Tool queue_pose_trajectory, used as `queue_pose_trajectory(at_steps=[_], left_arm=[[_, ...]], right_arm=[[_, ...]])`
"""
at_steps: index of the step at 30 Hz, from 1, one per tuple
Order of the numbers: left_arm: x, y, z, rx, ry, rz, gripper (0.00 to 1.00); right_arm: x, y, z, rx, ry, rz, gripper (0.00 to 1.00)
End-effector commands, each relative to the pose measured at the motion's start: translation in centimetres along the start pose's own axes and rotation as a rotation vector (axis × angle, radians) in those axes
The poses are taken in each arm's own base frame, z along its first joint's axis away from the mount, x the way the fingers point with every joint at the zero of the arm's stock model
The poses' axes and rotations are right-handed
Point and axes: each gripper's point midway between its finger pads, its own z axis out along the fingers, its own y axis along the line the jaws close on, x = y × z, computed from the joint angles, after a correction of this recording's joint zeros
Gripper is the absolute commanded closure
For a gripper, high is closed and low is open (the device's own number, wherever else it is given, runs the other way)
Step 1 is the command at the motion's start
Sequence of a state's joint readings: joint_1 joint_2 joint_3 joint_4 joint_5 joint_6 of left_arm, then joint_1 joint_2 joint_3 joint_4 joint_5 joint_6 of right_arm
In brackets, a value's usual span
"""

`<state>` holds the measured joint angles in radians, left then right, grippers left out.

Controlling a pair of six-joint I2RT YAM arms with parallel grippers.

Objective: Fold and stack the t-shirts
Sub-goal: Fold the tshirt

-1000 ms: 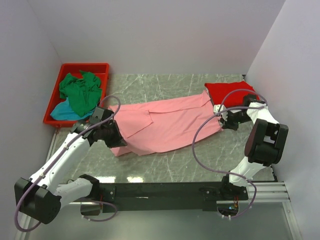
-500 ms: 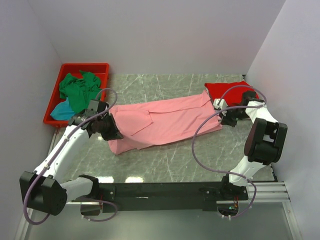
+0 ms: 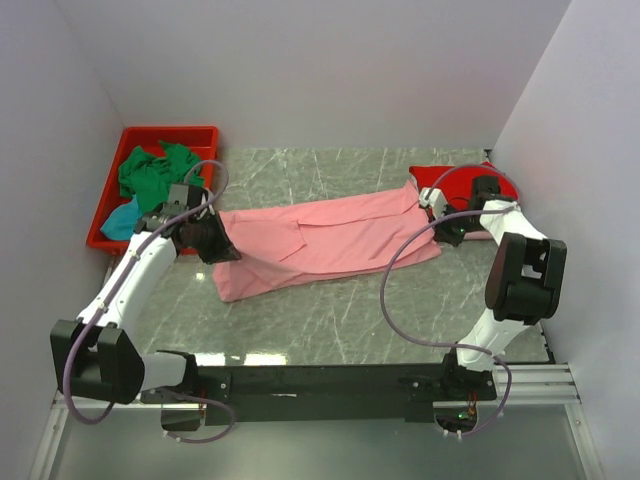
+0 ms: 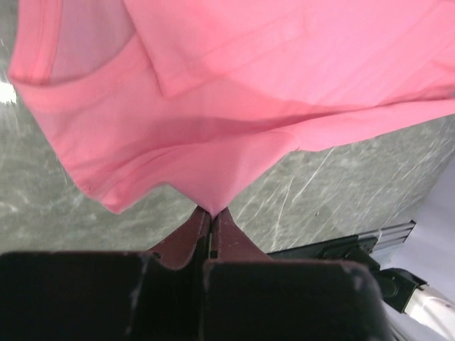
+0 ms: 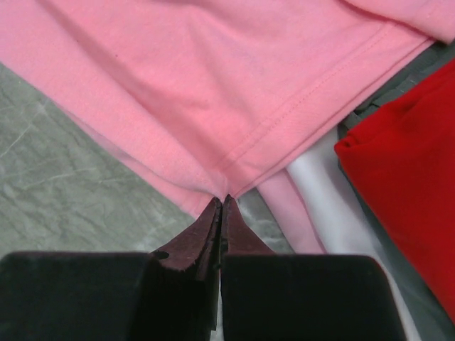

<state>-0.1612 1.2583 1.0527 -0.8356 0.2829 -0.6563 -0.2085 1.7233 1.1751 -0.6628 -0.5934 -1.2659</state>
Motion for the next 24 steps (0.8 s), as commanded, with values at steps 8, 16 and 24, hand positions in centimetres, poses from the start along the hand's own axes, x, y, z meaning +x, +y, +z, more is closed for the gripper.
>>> queue_pose_trajectory(at_steps=[8,16,24], left_arm=[[-4.1,-1.0,0.1,0.051,-0.066,0.044,1.0],[-5.3,-1.2,1.0,0.056,-0.076,0.041,1.0],[-6.4,-2.0,1.9,0.08,-0.073,0.039,1.0]], right_arm=[[-0.6,-2.2,0.4,0.061,0.015,0.073,1.0],[-1.7,-3.0,-0.3,0.062,0.007,0.117,1.0],[-2.1,-3.0,0.0,0.057,-0.003,0.139,1.0]])
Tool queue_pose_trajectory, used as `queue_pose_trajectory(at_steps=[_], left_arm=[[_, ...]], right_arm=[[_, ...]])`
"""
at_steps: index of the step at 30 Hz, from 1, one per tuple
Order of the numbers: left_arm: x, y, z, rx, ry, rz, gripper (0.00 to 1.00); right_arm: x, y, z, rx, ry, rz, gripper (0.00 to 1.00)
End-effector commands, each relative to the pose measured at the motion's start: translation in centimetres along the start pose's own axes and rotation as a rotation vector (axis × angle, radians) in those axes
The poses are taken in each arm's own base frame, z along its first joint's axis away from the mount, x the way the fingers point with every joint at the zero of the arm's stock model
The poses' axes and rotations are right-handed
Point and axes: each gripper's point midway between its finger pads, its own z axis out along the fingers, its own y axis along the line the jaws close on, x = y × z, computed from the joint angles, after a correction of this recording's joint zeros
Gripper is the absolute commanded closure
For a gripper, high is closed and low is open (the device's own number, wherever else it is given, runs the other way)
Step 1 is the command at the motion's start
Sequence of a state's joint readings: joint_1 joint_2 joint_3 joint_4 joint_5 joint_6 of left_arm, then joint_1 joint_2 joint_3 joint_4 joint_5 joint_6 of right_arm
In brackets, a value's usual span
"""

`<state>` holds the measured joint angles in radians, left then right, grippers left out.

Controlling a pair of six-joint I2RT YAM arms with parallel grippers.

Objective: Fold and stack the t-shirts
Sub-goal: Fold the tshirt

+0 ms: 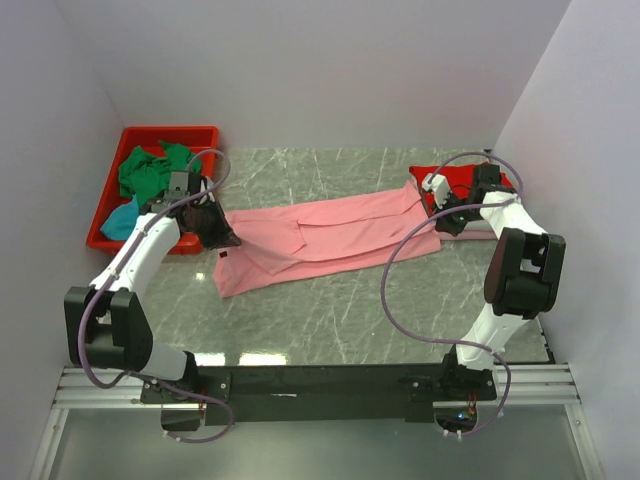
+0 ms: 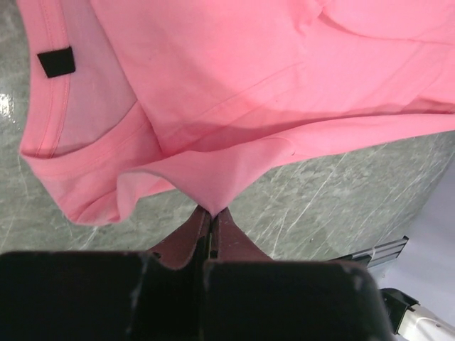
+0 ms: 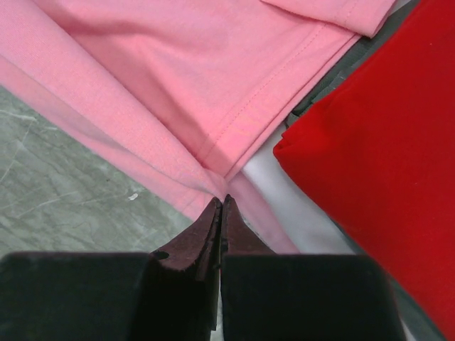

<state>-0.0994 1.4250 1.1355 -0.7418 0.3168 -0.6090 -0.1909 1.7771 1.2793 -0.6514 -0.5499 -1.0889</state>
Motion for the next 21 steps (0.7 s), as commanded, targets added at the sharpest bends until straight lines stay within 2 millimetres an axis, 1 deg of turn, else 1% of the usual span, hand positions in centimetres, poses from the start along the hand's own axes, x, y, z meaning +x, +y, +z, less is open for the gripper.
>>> queue_pose_trajectory(at_steps=[1,9,14,21], left_arm=[[-2.2,-2.0,-0.5,0.066,-0.056,0.04,1.0],[-3.0,-2.2,0.3,0.064,-0.048,0.041,1.0],[-3.2,-1.9,0.5,0.045,-0.051,0.043,1.0],[-3.9,-2.2,0.8,0.044,-0.054,0.045,1.0]], right_arm=[[-1.2,-0.5,0.1,0.002,-0.02,0.008,1.0],[-1.2,-1.0,0.4,0.013,-0.013,0.026,1.0],[-1.3,-1.4,0.6,0.033,-0.012,0.04,1.0],[-1.8,-2.1,0.5,0.065,-0.023,0.068,1.0]])
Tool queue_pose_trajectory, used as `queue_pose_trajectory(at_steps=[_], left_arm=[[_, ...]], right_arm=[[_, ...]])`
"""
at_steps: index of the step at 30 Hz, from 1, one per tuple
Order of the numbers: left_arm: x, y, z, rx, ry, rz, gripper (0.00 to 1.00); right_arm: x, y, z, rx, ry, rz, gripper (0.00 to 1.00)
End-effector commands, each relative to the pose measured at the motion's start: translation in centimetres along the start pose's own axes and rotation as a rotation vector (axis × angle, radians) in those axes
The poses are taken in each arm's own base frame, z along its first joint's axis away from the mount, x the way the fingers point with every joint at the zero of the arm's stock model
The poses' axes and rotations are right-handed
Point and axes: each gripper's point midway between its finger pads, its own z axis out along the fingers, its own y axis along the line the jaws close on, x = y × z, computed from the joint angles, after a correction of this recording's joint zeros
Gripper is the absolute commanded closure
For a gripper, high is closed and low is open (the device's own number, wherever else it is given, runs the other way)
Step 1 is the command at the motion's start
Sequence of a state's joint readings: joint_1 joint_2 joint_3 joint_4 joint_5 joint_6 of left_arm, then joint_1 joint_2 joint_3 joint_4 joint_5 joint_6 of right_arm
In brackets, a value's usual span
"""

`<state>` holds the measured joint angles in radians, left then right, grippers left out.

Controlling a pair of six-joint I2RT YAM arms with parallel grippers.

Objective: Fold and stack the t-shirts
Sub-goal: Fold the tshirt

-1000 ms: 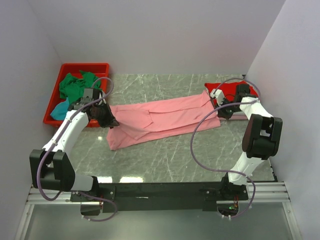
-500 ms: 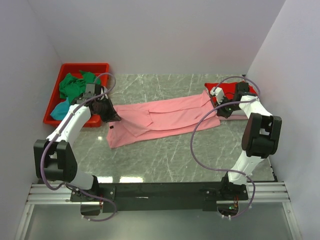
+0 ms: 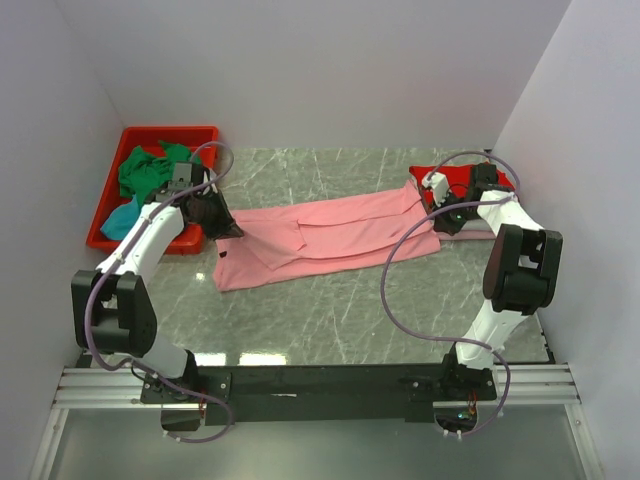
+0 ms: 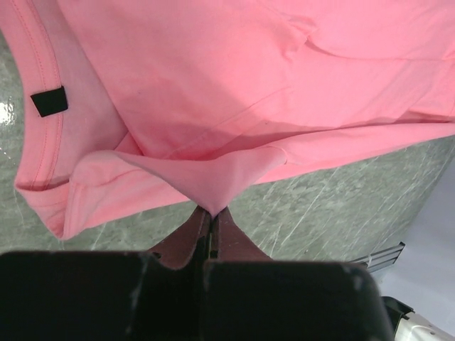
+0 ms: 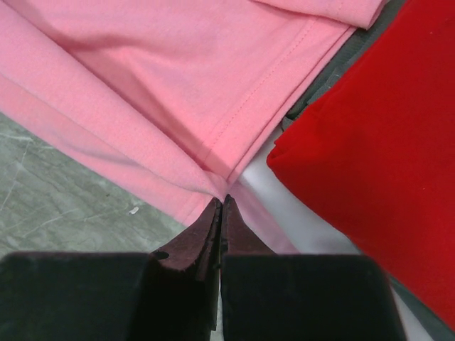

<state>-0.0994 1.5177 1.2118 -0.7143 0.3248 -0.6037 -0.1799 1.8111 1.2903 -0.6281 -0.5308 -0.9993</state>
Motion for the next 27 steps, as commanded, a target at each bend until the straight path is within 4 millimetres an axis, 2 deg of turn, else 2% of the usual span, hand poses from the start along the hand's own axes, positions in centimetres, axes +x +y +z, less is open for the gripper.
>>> queue_pose_trajectory(at_steps=[1,10,14,17,22,27], left_arm=[[-1.8,-1.2,-0.5,0.029,-0.047,0.037,1.0],[-2.0,-0.8,0.2,0.019,-0.04,0.032,1.0],[-2.1,-0.7,0.3,0.015,-0.041,0.03,1.0],[-2.3,-0.7,0.5,0.007,-0.042,0.033,1.0],[-2.6,-0.6,0.6,0.004,-0.045,0.029,1.0],[-2.8,-0.5,1.0,0.0,-0.047,0.024,1.0]], right_arm=[[-2.1,-1.8,-0.5,0.062,-0.04,-0.008,1.0],[-2.4,-2.2,-0.1,0.085,-0.042,0.031,1.0],[-2.7,-2.4,0.1,0.105,-0.039,0.06,0.8],[-3.5,-3.0,-0.4,0.149,-0.069,0.106,0.69],[-4.8,-3.2,-1.8,0.197,-0.122,0.153,0.68],[-5.3,-2.9,-2.6,0.208,-0.143,0.174,0.68]])
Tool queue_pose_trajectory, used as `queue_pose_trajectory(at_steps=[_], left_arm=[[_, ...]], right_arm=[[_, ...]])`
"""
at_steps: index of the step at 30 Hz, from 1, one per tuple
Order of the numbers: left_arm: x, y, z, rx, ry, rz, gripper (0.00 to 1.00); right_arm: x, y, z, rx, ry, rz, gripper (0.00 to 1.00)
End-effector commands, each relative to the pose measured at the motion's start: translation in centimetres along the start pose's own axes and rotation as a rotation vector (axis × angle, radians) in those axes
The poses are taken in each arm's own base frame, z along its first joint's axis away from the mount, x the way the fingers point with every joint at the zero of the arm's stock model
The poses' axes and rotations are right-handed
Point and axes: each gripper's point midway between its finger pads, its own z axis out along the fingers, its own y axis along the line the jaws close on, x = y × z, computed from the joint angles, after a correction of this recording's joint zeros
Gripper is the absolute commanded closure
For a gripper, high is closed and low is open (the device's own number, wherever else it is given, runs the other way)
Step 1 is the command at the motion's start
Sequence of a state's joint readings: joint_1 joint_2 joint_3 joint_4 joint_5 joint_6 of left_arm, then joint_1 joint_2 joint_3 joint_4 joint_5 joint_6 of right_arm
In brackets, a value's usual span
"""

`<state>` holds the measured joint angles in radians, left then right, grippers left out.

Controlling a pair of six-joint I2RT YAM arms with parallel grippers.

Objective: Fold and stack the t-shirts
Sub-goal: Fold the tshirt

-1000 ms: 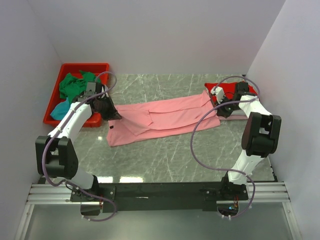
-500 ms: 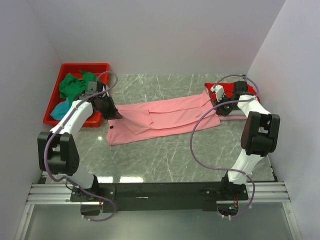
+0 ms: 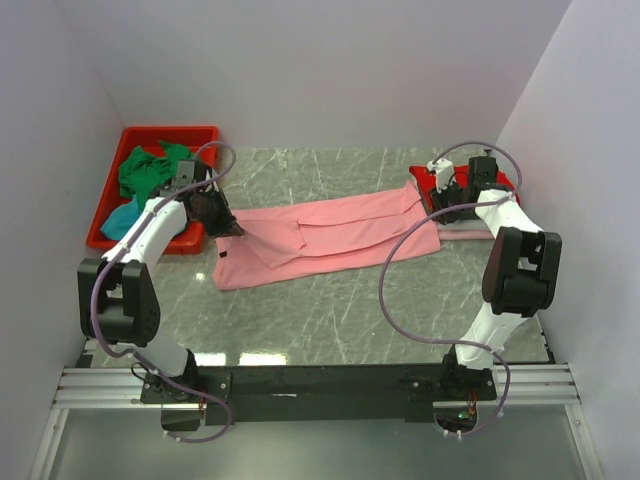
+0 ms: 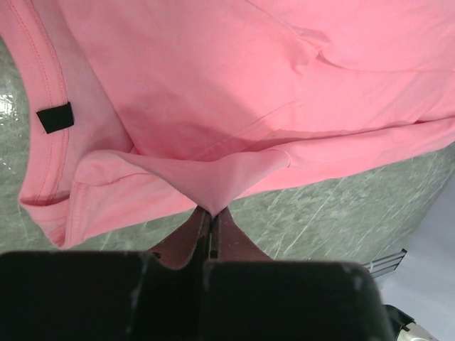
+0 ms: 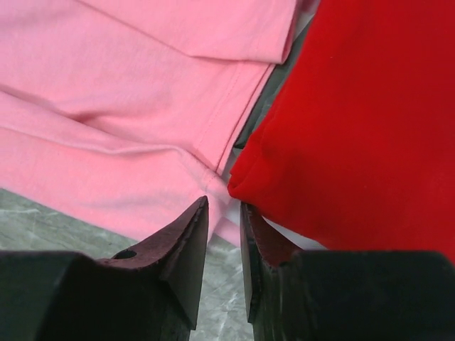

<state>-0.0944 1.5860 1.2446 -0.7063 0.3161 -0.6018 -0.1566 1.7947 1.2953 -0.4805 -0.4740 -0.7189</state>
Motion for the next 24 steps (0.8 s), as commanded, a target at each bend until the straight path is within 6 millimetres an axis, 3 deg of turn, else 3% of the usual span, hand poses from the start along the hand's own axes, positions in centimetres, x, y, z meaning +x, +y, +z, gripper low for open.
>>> queue_pose_trajectory(at_steps=[1,11,24], left_arm=[[-2.1,-1.0,-0.4,0.023,-0.061,0.033,1.0],[-3.0,-1.0,0.0,0.011,-0.071,0.039,1.0],[-4.0,-1.6,1.4,0.026,-0.053,0.044,1.0]], right_arm=[[-3.0,-0.4,-2.3,0.064,-0.089,-0.002,0.68],[-2.8,2.3,-3.6,-0.031,-0.095,-0.014,0.64],[-1.2,5.3,-4.0,-0.131,-0.082,-0.021,0.64]])
